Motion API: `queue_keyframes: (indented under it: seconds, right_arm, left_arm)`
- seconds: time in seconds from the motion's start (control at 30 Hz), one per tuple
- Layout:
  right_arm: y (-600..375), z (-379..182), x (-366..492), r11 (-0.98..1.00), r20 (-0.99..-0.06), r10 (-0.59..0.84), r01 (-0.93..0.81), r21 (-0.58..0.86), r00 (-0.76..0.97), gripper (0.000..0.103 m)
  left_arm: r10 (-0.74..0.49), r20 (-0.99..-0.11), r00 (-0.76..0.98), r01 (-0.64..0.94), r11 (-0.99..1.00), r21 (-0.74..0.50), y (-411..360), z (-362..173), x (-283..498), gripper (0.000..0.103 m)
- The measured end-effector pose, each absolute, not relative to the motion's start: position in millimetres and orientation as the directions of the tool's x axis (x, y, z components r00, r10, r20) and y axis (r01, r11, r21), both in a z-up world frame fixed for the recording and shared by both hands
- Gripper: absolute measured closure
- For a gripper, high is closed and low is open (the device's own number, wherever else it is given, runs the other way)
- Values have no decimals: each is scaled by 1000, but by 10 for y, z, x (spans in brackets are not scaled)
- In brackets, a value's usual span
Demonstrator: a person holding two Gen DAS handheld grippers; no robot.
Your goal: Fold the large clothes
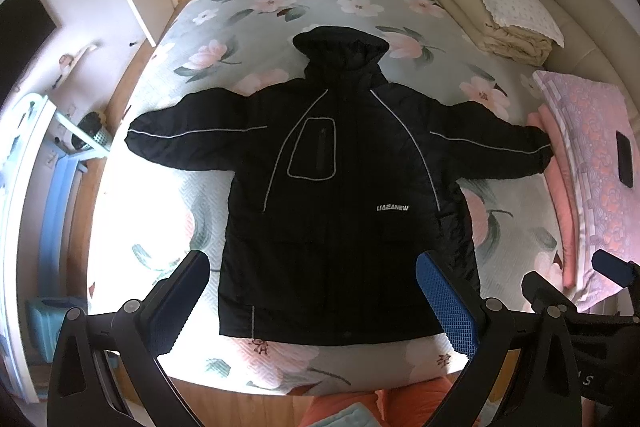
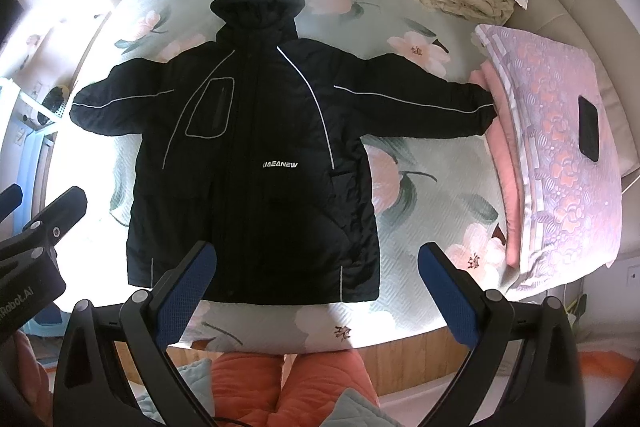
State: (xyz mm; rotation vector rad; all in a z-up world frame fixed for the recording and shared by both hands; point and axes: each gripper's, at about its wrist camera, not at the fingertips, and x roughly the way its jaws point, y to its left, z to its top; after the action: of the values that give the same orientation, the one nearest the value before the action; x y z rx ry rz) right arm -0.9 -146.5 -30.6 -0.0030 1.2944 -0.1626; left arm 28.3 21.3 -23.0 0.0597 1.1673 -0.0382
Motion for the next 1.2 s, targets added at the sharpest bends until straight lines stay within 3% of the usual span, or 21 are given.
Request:
queue_keyframes:
  seconds: [0.73, 1.2]
  right_arm:
    - [-1248, -451, -72, 980, -966, -140, 168, -104, 219, 2]
    - [-1898, -703, 1, 979, -982, -57, 204, -20, 179, 2]
  left_arm:
    - [-15, -936, 352, 72, 997, 11, 521, -513, 506, 0]
    - [18, -943, 333, 95, 994, 53, -64, -638, 558, 0]
